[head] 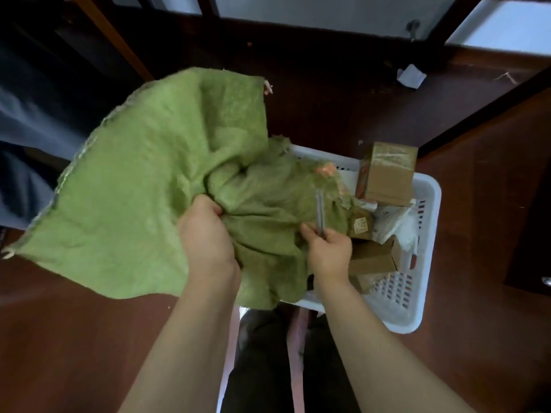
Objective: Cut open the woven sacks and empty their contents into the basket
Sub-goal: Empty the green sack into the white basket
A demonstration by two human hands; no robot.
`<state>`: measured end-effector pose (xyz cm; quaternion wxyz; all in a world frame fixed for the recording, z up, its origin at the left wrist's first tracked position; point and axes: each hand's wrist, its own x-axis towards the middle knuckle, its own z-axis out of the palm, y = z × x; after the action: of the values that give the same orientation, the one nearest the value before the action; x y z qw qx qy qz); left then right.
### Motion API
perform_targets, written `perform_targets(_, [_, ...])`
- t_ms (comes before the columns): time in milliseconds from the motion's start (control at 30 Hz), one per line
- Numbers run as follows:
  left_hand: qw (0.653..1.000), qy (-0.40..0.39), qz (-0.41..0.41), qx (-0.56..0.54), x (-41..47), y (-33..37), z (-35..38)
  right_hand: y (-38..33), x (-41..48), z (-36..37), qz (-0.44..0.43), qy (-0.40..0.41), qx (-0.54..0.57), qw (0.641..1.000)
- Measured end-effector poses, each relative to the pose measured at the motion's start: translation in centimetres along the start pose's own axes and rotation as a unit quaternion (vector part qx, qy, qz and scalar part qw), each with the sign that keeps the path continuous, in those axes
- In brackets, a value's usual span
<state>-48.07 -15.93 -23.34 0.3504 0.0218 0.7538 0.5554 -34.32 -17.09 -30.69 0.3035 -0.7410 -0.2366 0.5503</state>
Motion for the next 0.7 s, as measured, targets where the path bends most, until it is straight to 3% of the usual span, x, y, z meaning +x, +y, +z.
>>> perform_targets(100, [0.997,-0.041,-0.024,-0.066,-1.9,0.7,0.9,-0.1,0.9,-1.3,0.049,-0.006,0.031,0.998])
perform_targets(200, [0.996,-0.014,-0.077,-0.051,-2.0,-1.5,-1.2,0.0,1.2,-2.9,0.087,0.027,0.038,0.995])
perform_targets(300, [0.993,-0.009,-0.116,-0.002,-3.2,-3.8,-2.8,-0.5,2.5,-3.1,0.056,0.06,0.022,0.996])
perform_targets(400, [0.985,-0.015,-0.162,0.057,-2.9,-7.3,-5.0,-1.0,4.1,-0.4,0.074,-0.001,-0.009,0.997])
perform_targets(533, [0.966,-0.06,-0.248,0.037,-2.9,-10.4,-6.6,0.6,4.7,3.7,0.129,-0.081,-0.122,0.981])
perform_targets(600, [0.962,-0.079,-0.258,0.034,-3.1,-10.3,-7.2,1.8,4.2,4.9,0.14,-0.076,-0.145,0.976])
perform_targets(633, [0.96,-0.062,-0.272,0.03,-3.0,-10.0,-7.7,2.2,4.0,5.0,0.148,-0.069,-0.121,0.979])
perform_targets(700, [0.957,0.046,-0.275,0.084,-1.7,-9.6,-9.0,2.4,3.4,4.6,0.161,-0.047,-0.026,0.986])
